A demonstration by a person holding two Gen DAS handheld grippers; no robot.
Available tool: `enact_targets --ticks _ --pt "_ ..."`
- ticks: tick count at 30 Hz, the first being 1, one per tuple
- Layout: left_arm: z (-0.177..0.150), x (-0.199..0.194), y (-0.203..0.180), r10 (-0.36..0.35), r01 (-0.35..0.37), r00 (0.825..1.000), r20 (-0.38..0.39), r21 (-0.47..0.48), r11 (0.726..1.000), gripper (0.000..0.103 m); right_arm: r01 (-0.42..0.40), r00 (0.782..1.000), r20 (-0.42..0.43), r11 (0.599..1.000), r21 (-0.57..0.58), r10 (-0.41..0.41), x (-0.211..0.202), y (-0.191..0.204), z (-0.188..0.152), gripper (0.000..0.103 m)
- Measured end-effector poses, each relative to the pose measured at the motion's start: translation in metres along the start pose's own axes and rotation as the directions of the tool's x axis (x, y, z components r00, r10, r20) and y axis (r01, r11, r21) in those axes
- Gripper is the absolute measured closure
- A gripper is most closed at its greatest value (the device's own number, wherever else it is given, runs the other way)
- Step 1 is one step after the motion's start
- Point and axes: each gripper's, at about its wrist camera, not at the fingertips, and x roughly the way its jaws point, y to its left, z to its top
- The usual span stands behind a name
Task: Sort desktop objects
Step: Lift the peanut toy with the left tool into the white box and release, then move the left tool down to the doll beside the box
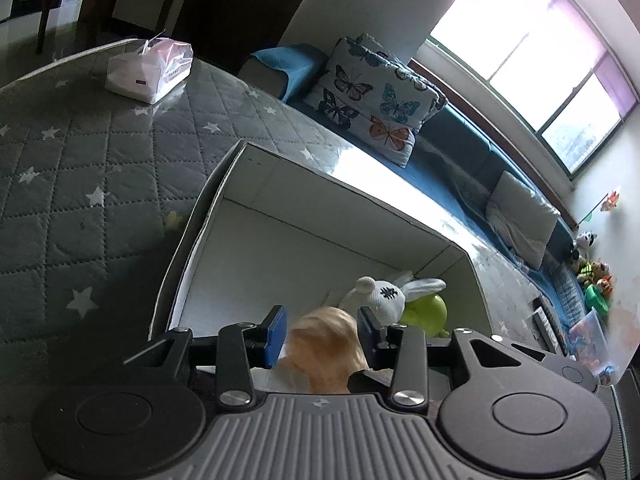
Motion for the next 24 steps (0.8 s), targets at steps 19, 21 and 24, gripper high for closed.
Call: enact_targets --ticks 19,21,24 --pt "-0.013 -0.033 -0.009 0.008 -0.010 0.999 0.054 0.048 0.999 0.061 0.024 0.998 0.062 1.000 0.019 -0.025 -0.032 0.006 -0.009 0.060" --pt "-0.017 -0.039 -0.011 -0.003 0.000 0.998 0.062 0.054 0.999 0.062 0.043 0.996 0.080 0.999 0.018 -0.044 -0.046 0.007 -0.014 0.060" --pt "-0.026 -0.049 -0.019 -0.011 0.005 0.997 0.076 0.082 0.997 0.062 0.060 0.993 0.095 0.998 0.028 -0.063 -0.061 0.009 -0.024 0.060"
